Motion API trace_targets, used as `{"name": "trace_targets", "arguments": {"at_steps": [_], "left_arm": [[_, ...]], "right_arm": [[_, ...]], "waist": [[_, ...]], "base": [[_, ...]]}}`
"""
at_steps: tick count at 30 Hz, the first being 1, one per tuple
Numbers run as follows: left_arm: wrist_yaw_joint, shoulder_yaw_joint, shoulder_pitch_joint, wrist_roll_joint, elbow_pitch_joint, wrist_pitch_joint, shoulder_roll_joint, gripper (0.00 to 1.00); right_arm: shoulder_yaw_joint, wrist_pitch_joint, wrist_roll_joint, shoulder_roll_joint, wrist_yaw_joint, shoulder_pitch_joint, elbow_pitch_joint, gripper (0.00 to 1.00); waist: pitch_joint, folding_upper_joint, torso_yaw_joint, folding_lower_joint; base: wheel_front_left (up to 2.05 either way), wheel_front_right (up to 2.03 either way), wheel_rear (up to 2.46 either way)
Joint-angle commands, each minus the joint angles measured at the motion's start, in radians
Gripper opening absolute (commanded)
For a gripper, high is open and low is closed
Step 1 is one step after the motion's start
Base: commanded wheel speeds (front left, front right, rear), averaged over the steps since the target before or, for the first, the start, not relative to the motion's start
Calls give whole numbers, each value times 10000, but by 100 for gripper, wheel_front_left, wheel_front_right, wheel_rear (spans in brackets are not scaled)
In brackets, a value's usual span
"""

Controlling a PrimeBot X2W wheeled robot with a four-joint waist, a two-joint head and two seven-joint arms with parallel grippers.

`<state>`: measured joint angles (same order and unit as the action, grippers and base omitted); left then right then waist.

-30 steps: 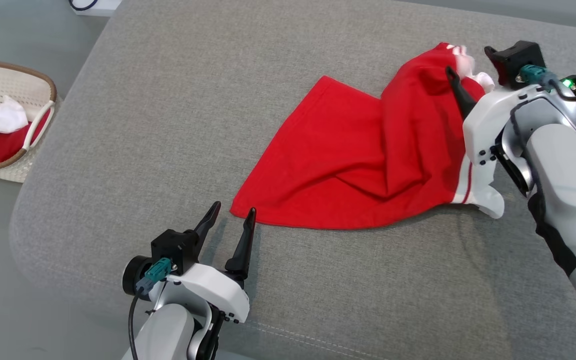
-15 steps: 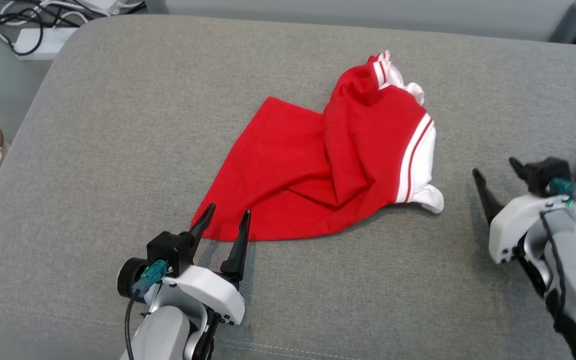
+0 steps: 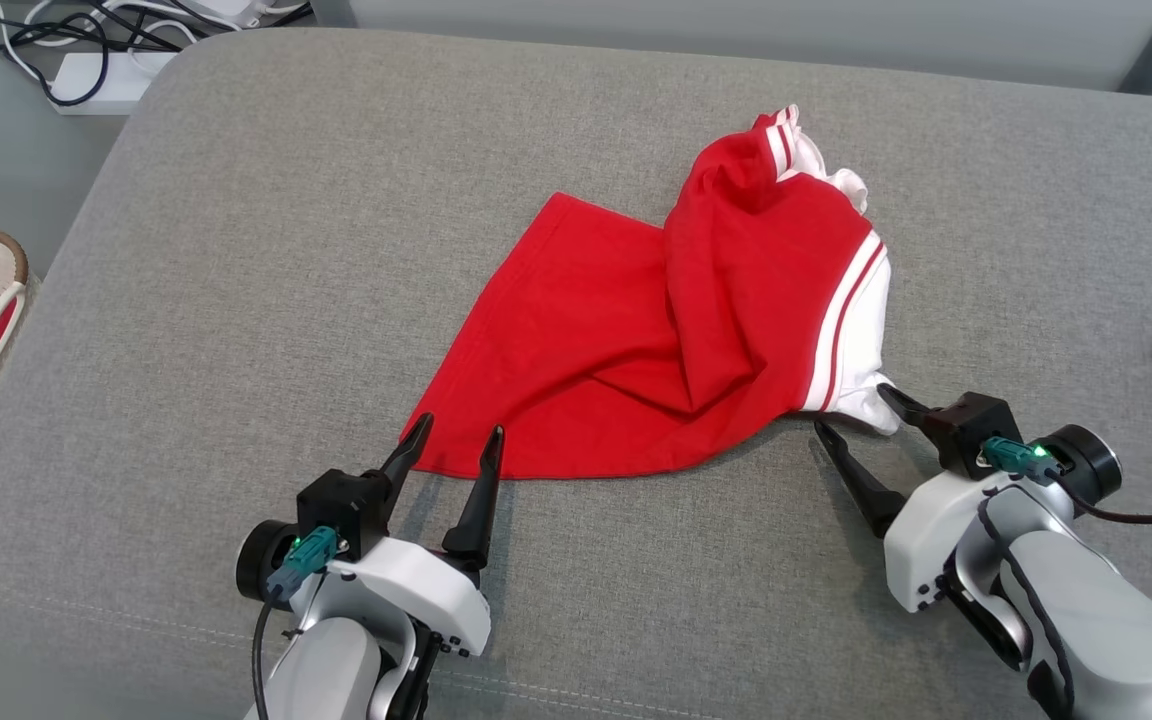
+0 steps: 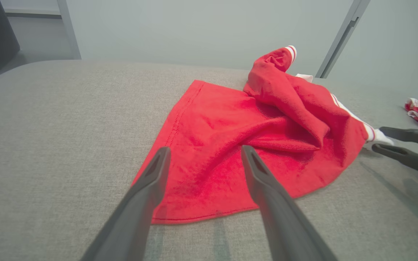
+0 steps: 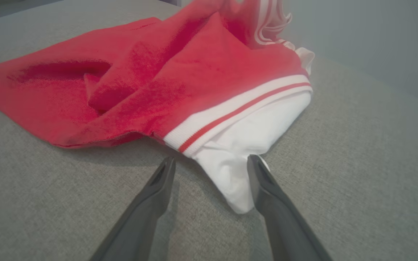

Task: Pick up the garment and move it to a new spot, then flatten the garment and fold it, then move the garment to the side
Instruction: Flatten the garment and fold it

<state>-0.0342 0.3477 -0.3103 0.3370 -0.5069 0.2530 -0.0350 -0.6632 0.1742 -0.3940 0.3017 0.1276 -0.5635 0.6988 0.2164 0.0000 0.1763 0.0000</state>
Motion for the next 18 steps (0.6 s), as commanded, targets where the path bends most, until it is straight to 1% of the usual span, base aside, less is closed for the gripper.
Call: {"name": "trace_targets", "arguments": {"at_steps": [1, 3, 8, 9, 10, 11, 12, 13, 14, 15, 18], "left_arm": [[5, -283, -39, 45, 260, 88, -152, 100], [14, -311, -39, 45, 264, 88, -152, 100], [-3, -329, -108, 46, 288, 88, -152, 100], [-6, -320, -138, 50, 307, 88, -152, 100], [-10, -315, -172, 59, 328, 88, -152, 100], [-13, -313, -200, 71, 341, 88, -152, 100], [-15, -310, -226, 74, 355, 88, -152, 100], [-17, -315, -248, 80, 370, 88, -152, 100], [-18, -321, -261, 77, 373, 88, -152, 100], [-17, -342, -266, 73, 373, 88, -152, 100], [-20, -455, -228, 29, 360, 88, -152, 100]], "right_arm": [[-108, -43, 90, 155, 31, 277, -190, 100], [7, -184, 359, 230, 31, 273, -98, 100], [310, -402, 998, -72, 31, 42, 240, 100], [319, -476, 1112, -134, 31, -29, 335, 89], [330, -537, 1220, -194, 31, -121, 426, 62], [352, -563, 1314, -243, 31, -216, 515, 44], [379, -559, 1404, -277, 31, -314, 598, 33], [431, -509, 1452, -313, 31, -407, 663, 25], [481, -478, 1503, -323, 31, -491, 736, 9], [553, -406, 1553, -330, 31, -577, 792, 0], [811, -225, 1621, -345, 31, -703, 979, 0]], "waist": [[17, 0, 0, 0], [48, 0, -10, 0], [188, 0, 10, 0], [234, 0, 28, 0], [273, 0, 41, 0], [298, 0, 52, 0], [320, 0, 60, 0], [334, 0, 64, 0], [337, 0, 62, 0], [332, 0, 47, 0], [247, 0, -47, 0]], "base": [[0, 0, 0], [0, 0, 0], [0, 0, 0], [0, 0, 0], [0, 0, 0], [0, 0, 0], [0, 0, 0], [0, 0, 0], [0, 0, 0], [0, 0, 0], [0, 0, 0]]}}
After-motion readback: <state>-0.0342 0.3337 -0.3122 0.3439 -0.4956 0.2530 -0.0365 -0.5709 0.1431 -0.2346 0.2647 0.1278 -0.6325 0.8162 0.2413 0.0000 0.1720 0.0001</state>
